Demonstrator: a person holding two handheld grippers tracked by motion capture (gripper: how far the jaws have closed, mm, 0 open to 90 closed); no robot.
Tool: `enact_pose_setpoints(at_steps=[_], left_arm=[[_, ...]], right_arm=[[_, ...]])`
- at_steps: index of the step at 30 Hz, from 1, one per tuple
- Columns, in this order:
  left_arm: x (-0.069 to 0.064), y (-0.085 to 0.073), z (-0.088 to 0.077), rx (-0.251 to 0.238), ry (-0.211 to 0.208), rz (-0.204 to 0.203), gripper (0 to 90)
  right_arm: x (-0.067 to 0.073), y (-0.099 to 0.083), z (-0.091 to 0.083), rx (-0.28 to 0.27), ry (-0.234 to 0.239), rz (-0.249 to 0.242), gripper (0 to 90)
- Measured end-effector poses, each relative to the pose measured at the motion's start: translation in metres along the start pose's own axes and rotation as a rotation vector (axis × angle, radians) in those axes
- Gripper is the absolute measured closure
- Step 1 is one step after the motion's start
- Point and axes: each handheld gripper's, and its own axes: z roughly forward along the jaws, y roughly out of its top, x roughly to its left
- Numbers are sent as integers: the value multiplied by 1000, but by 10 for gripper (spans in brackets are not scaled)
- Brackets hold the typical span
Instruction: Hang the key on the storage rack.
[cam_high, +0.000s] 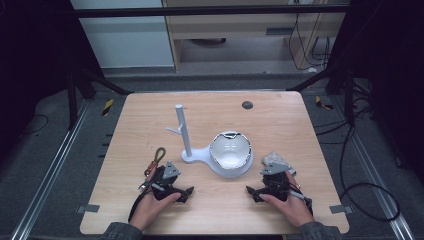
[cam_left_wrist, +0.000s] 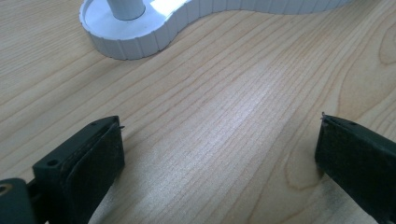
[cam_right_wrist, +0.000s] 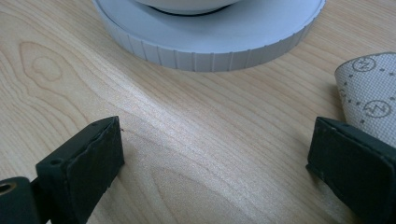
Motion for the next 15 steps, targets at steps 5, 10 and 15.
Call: enact_pose_setpoints(at_steps=[5, 10, 15], left_arm=[[-1, -1, -1, 0, -4, 3, 10], [2, 0, -10, -40, -20, -9, 45], [14, 1, -33, -80, 24, -40, 85]], right_arm=[[1, 0, 0, 1, -4, 3, 36], [1, -1, -1, 0, -5, 3, 37], [1, -1, -1, 0, -5, 3, 37]])
